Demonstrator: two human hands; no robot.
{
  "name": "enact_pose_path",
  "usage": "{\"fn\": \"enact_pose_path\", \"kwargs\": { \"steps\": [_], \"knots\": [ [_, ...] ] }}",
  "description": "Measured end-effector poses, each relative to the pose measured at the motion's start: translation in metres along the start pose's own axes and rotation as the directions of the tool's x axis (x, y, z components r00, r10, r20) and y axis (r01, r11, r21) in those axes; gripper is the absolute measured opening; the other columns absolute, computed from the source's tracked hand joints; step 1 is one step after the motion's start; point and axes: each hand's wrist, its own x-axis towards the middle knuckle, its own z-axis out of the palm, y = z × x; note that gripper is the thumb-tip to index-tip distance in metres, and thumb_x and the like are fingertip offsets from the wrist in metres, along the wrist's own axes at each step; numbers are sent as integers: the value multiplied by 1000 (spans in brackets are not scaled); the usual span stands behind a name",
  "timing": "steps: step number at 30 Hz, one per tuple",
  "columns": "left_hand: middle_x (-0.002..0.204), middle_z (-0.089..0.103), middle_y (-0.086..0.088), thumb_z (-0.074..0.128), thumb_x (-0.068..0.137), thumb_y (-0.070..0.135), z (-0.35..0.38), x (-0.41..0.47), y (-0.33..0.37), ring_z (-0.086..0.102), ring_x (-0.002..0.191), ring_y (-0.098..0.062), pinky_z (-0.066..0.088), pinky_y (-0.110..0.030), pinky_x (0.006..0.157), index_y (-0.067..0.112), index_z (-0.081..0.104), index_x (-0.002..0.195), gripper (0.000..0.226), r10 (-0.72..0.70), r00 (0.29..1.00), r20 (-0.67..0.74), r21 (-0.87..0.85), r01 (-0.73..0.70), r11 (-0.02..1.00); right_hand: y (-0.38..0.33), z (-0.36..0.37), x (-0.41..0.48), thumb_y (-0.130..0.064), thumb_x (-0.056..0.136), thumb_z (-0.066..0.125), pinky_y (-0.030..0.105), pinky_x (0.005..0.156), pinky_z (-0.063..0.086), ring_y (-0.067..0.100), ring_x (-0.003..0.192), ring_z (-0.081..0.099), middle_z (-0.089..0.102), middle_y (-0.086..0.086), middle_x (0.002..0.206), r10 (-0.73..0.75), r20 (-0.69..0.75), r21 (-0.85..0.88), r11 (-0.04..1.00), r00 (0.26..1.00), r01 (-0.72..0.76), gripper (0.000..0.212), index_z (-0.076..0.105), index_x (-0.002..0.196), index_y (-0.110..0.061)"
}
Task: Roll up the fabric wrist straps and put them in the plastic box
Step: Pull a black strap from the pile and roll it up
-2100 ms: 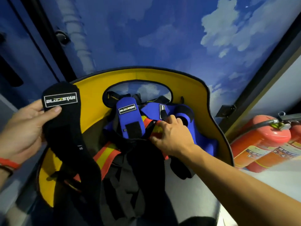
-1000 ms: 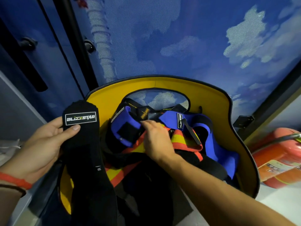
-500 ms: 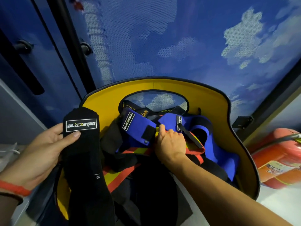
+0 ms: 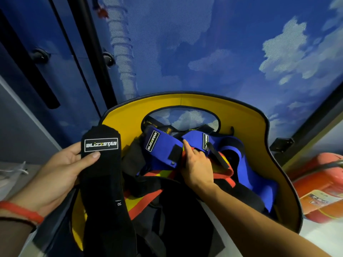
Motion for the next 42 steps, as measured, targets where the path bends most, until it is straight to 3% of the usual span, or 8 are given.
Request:
{"fn": "enact_pose_path", "kwargs": {
  "steps": [3, 9, 15, 19, 27, 32, 36, 42],
  "knots": [
    [117, 74, -10, 96, 37, 60, 4, 1, 2, 71, 109, -24, 59, -25, 84, 22, 71, 120, 95, 13, 1000, 4, -30, -13, 999, -7, 9, -3, -35, 96, 60, 41, 94, 42, 28, 112, 60, 65, 4, 119, -32, 36, 11, 999, 999, 32, 62, 33, 152, -29],
    [118, 74, -8, 96, 43, 53, 3, 2, 0, 70, 111, -23, 57, -26, 87, 22, 70, 121, 88, 3, 1000, 6, -10, -3, 1000, -45, 3, 4, -6, 85, 67, 40, 96, 53, 23, 102, 68, 74, 2, 109, 214, -138, 608, 789, 967, -88, 38, 67, 119, -23],
    [115, 75, -7, 89, 57, 48, -5, 8, -9, 70, 111, -26, 54, -38, 94, 26, 70, 121, 70, -18, 1000, -23, -2, 18, 1000, -105, -24, -11, -3, 90, 67, 35, 94, 53, 8, 91, 63, 71, -4, 104, -13, -261, 746, 632, 965, 210, 33, 68, 119, -17],
    [104, 78, -2, 94, 31, 63, -6, 7, -8, 75, 95, -17, 60, -22, 73, 32, 77, 106, 84, 27, 999, -42, -9, -27, 1000, -123, -29, -25, -6, 95, 62, 38, 100, 50, 19, 112, 60, 66, 2, 122, -236, -330, 626, 670, 914, 399, 34, 61, 128, -15],
    [114, 75, -8, 70, 74, 27, -11, 11, -17, 73, 104, -22, 59, -28, 84, 22, 72, 117, 44, 16, 1000, -24, -36, -17, 999, -88, -44, -18, -3, 86, 51, 42, 109, 40, 34, 129, 51, 58, 16, 140, -467, -103, 363, 804, 878, 470, 60, 50, 146, -9],
    [117, 74, -8, 68, 84, 21, -10, 11, -16, 69, 113, -23, 55, -25, 90, 15, 65, 127, 44, 11, 1000, -13, -27, -11, 1000, -54, -78, 36, 1, 87, 45, 44, 102, 48, 34, 125, 59, 62, 7, 141, -387, -47, 276, 881, 921, 385, 72, 38, 155, -21],
    [118, 73, -8, 92, 49, 52, -14, 11, -14, 71, 108, -18, 57, -22, 86, 14, 67, 124, 88, 32, 999, -33, -10, -33, 999, 2, -87, 57, 0, 93, 56, 39, 110, 42, 26, 133, 54, 56, 4, 147, -239, 90, 222, 951, 967, 215, 67, 40, 154, -23],
    [111, 76, -5, 82, 68, 36, -11, 9, -15, 72, 106, -20, 59, -21, 78, 18, 71, 116, 52, 4, 1000, -27, -43, -6, 999, 46, -72, 55, -17, 95, 66, 36, 109, 37, 29, 138, 49, 55, 9, 148, -233, 75, 7, 972, 970, 233, 53, 52, 146, -15]
  ]
}}
